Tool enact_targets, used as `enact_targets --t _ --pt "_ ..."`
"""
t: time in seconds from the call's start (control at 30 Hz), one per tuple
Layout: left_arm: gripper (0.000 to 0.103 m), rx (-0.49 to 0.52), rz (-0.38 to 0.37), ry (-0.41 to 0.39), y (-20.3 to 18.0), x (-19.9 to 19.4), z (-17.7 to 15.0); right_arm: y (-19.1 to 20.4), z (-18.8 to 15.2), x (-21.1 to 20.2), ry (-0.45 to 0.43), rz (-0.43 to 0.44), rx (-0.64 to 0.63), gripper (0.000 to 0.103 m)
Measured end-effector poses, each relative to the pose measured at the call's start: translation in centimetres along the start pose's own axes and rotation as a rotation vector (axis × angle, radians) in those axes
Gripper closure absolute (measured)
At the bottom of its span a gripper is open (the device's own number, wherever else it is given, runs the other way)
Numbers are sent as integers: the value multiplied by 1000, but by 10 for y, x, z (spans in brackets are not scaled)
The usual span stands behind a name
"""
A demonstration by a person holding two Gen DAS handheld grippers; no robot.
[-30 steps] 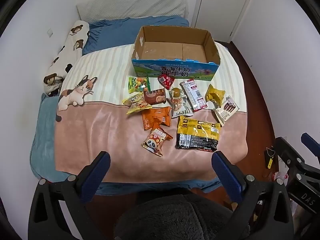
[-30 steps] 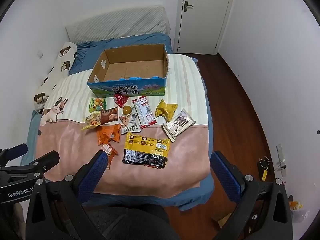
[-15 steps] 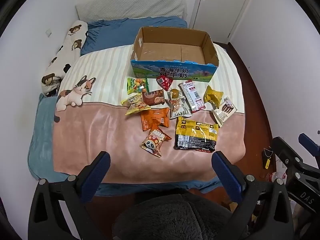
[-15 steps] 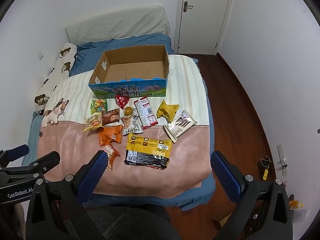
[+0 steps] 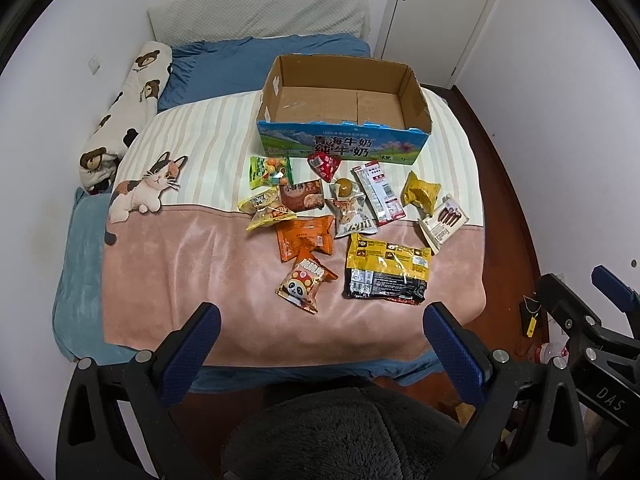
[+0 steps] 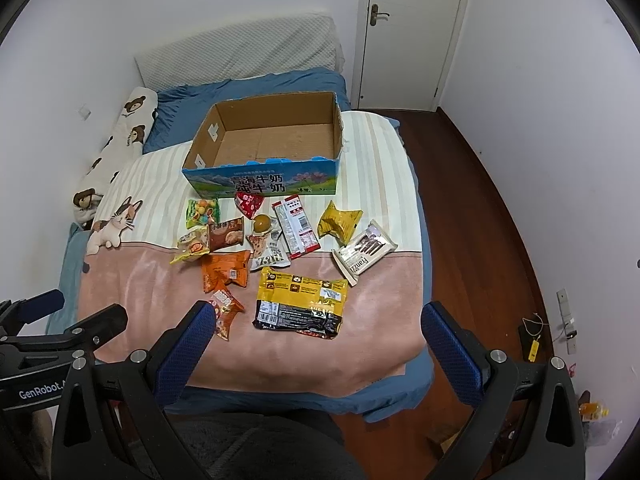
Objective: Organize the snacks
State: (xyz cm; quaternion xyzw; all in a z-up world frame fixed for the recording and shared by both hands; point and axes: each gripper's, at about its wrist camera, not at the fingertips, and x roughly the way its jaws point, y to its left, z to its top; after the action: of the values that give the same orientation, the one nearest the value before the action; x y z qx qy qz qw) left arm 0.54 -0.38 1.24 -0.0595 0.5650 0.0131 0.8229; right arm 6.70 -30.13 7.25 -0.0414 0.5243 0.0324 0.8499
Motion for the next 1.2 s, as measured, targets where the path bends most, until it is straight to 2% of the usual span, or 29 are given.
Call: enact_targets --t 1.2 --pt "0 0 -15 0 10 -1 5 -3 5 15 8 2 0 0"
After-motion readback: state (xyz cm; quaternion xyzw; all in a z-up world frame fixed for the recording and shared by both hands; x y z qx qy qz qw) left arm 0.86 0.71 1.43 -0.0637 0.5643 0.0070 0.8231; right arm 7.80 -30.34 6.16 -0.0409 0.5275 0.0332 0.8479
